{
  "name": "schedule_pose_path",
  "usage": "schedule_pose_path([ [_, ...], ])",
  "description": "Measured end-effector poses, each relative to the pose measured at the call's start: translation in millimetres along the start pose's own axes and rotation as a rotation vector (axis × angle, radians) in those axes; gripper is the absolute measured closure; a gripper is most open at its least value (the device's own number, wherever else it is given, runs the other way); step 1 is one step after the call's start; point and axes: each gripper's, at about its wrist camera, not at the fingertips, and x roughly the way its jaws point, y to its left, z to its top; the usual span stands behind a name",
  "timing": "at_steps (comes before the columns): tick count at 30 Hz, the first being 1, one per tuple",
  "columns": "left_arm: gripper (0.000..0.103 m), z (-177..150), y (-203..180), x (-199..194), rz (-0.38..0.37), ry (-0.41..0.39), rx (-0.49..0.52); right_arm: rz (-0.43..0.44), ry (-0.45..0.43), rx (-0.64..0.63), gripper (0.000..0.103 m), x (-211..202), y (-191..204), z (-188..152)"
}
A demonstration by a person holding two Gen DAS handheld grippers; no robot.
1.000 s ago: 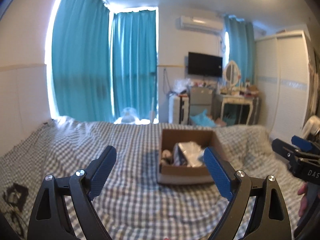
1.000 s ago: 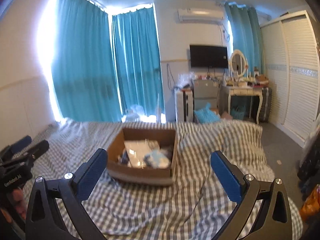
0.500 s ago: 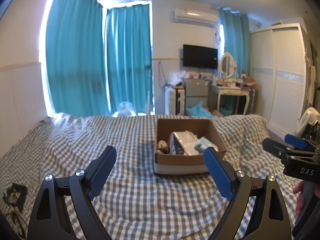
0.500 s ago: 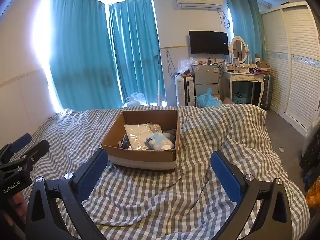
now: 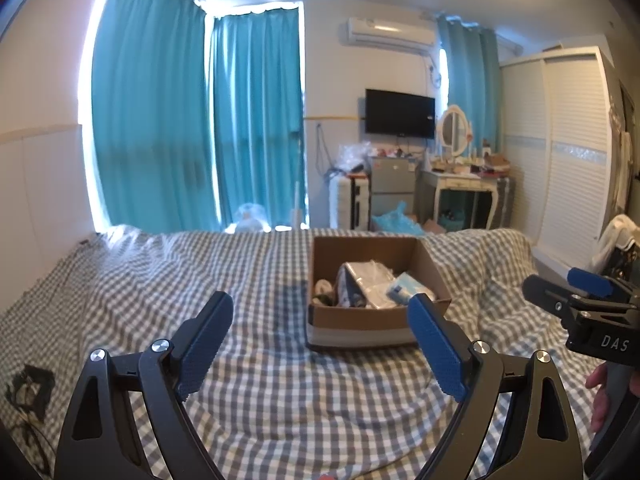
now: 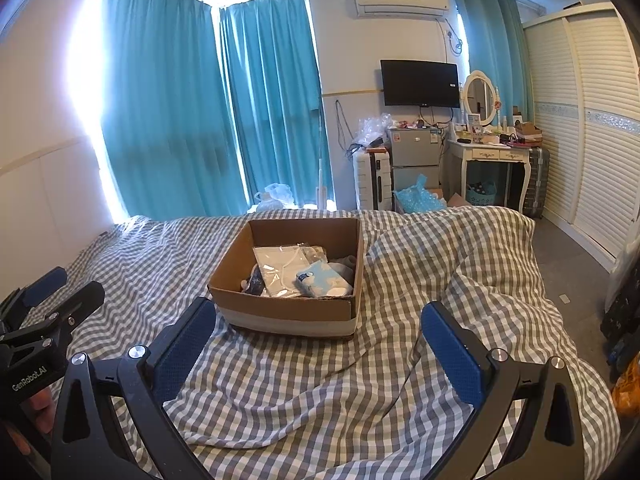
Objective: Organize soft objects
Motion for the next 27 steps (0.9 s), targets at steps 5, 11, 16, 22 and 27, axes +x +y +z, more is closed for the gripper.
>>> schedule_pose_path([
  [5,0.013,0.5,-0.2,0.1,0.004,0.003,-0.006,0.002,0.004,0.001,0.000,-0.1,0.8,-0.8],
  [11,0.013,0.4,-2.5,-0.1,0.011,0.003,0.008,0.003,0.007,0.000,0.000,-0.2,2.5,-2.6],
  [16,0.013,0.4,-2.6,-0.3,0.013,0.003,0.006,0.004,0.006,0.003,0.000,-0.6,2.7,-2.5],
  [22,0.013,-1.3,-2.9,-0.3,0.015,0.004,0.005,0.004,0.007,0.003,0.000,-0.5,2.6,-2.2],
  [27,0.013,-1.9,-3.1,0.0,0.018,0.010,0.000,0.001,0.010,0.004,0.000,-0.4,3.7,-2.9],
])
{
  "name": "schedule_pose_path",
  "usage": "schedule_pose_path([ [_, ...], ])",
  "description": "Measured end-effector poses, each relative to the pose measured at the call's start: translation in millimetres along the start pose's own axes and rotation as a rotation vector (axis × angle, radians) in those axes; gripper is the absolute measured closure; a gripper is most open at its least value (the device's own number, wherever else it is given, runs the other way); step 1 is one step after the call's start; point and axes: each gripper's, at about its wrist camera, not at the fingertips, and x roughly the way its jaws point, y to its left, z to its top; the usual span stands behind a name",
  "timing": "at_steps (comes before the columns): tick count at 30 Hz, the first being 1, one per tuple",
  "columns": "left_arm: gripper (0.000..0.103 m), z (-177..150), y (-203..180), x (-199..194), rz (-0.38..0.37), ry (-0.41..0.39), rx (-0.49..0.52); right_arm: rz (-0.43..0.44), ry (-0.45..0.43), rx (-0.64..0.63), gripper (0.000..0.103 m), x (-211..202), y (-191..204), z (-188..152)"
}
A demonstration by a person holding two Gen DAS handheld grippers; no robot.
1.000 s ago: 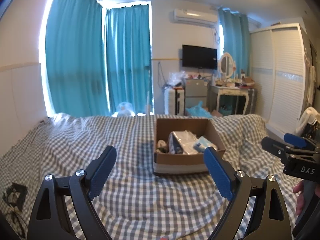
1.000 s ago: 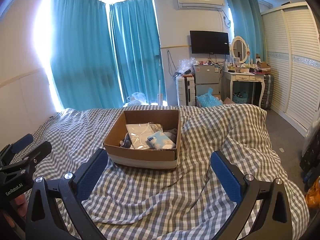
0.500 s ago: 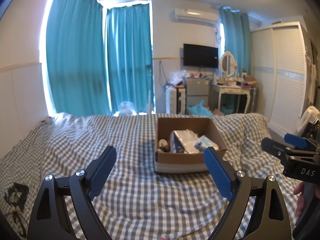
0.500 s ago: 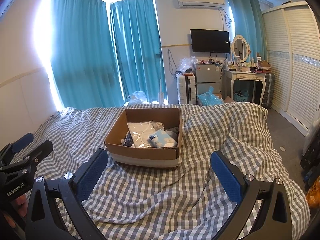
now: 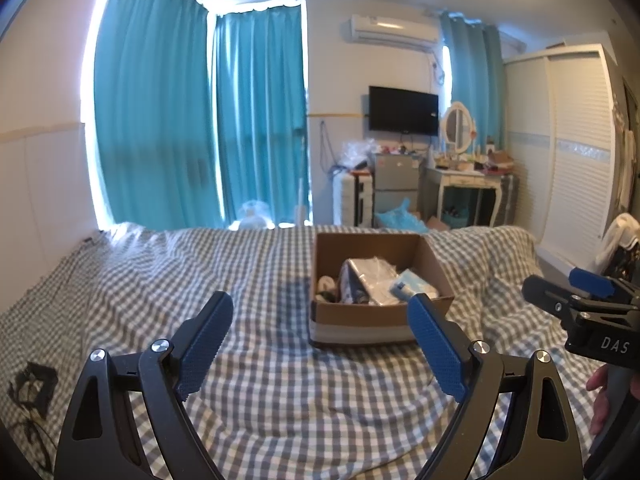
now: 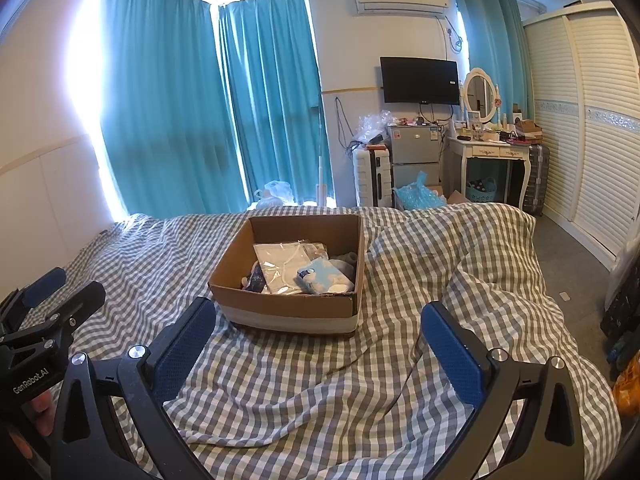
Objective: Organize soft objects
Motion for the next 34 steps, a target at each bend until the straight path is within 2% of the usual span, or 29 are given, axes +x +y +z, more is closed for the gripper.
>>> schedule_pose_path([
  [34,0.013,2.9,1.7,3.2,-0.009,0.004,0.013,-0.006,0.012,0.004,0.000,2.7,3.4,-1.9],
])
